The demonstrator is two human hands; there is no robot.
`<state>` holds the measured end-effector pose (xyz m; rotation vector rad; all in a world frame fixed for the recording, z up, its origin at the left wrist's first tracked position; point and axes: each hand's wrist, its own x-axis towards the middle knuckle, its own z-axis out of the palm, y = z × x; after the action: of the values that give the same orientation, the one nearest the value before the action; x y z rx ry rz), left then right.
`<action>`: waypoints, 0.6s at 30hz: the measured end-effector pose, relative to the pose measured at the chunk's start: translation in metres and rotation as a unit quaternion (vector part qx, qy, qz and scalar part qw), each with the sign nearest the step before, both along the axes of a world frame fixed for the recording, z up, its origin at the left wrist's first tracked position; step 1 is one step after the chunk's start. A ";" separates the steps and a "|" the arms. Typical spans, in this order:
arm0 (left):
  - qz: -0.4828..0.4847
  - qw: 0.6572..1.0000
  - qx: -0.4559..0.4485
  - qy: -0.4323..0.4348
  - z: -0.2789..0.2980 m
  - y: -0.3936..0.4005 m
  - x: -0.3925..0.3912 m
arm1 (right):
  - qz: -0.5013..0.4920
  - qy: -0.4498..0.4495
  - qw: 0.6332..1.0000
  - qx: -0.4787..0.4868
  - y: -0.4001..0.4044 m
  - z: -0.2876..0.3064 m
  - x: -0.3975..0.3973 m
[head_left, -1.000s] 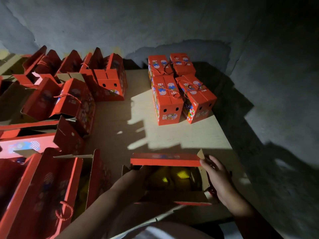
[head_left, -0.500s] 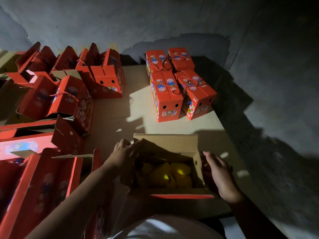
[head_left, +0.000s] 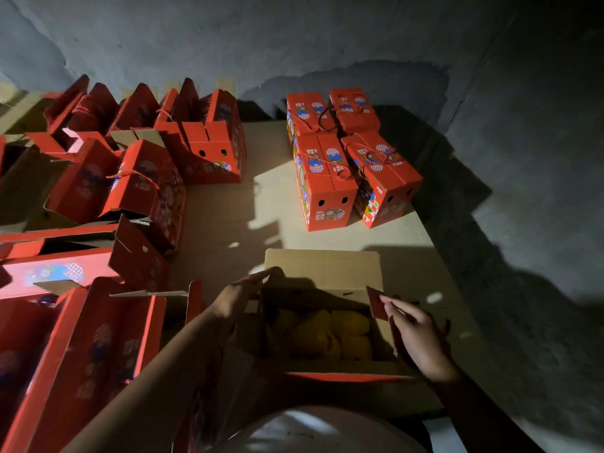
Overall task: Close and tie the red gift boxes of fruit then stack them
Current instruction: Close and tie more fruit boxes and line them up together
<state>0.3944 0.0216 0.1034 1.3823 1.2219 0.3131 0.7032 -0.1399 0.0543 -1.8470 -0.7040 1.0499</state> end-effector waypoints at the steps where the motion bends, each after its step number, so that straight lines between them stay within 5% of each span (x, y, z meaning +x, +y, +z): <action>1: 0.018 1.000 -0.006 0.001 0.000 0.000 0.001 | 0.019 0.005 1.000 0.001 -0.001 0.001 -0.001; 7: 0.142 0.979 -0.127 -0.075 0.000 0.001 0.000 | 0.119 -0.063 0.991 0.011 0.000 -0.013 0.000; 18: 0.208 0.939 -0.216 -0.170 -0.034 -0.029 -0.020 | 0.137 -0.087 0.986 0.023 -0.002 -0.036 0.003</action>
<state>0.3747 -0.0076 0.0690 0.6508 1.1927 0.5195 0.7066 -0.1415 0.0181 -1.8522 -1.1017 1.0427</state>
